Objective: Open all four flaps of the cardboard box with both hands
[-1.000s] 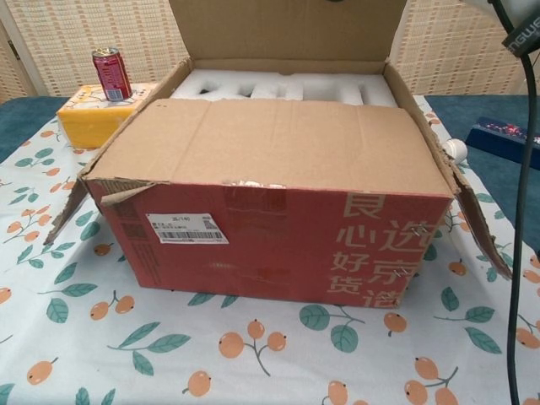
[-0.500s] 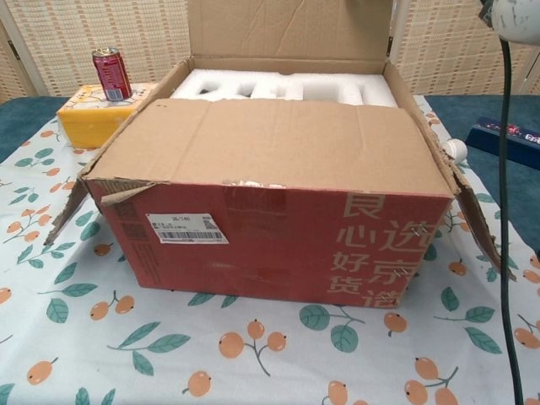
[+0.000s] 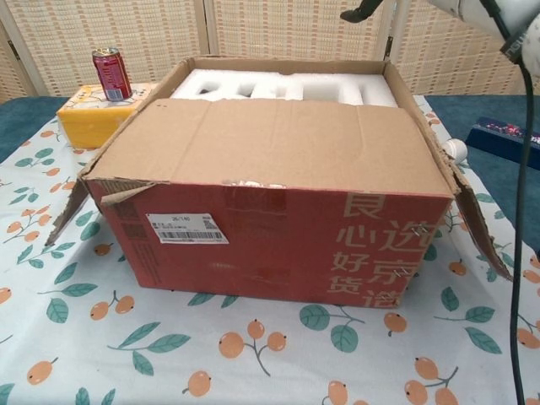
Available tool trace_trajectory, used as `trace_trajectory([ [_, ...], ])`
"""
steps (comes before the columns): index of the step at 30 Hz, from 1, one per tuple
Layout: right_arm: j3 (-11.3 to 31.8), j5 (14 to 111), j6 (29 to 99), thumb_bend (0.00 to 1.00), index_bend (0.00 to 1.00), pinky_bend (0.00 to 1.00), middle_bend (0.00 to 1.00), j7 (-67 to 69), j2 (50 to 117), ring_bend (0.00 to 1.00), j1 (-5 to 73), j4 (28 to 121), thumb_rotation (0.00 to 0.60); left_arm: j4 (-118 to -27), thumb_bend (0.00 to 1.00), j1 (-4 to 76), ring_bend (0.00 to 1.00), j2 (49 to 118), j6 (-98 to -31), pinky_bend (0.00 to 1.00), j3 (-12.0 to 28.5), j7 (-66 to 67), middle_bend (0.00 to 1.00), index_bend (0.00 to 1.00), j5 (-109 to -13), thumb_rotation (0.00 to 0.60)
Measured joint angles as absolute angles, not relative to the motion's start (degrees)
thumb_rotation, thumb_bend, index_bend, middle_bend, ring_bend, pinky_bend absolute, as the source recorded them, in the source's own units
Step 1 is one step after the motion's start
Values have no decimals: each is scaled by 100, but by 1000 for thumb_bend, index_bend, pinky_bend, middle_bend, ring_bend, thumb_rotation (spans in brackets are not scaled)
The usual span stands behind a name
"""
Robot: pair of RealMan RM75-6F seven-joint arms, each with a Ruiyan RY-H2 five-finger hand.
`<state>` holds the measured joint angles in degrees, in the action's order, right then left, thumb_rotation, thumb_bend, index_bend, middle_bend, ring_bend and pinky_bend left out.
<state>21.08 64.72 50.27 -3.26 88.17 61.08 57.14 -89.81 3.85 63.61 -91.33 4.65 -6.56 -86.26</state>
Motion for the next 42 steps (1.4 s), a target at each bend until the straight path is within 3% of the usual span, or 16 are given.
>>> trace_trajectory([
  [8, 1888, 6359, 5074, 367, 0, 0, 0, -222, 7265, 0, 5257, 8613, 600, -8816, 599, 496, 29, 6576, -8940, 0, 536, -208, 29, 0, -8467, 600],
  [12, 1808, 6351, 4896, 367, 0, 0, 0, 305, 6602, 0, 4903, 9226, 600, -8778, 598, 610, 30, 6710, -8750, 0, 559, -9, 29, 0, -8399, 600],
  [21, 1589, 7105, 4474, 367, 0, 1, 0, 1983, 5988, 0, 4388, 9614, 600, -8687, 598, 736, 30, 6812, -8533, 0, 575, 181, 29, 0, -8319, 600],
  [28, 1553, 7774, 4140, 367, 0, 137, 0, 3705, 5759, 0, 4338, 9662, 600, -8669, 597, 730, 32, 6891, -8546, 0, 673, 437, 29, 0, -8066, 600],
  [32, 1452, 8461, 4097, 367, 0, 224, 0, 5020, 5708, 0, 4384, 9495, 600, -8707, 598, 733, 32, 6915, -8503, 0, 687, 610, 29, 0, -7975, 600],
  [42, 669, 10133, 4634, 368, 0, 279, 0, 8108, 5888, 0, 4785, 8406, 600, -8744, 598, 789, 32, 6942, -8309, 0, 716, 800, 25, 0, -7749, 600],
])
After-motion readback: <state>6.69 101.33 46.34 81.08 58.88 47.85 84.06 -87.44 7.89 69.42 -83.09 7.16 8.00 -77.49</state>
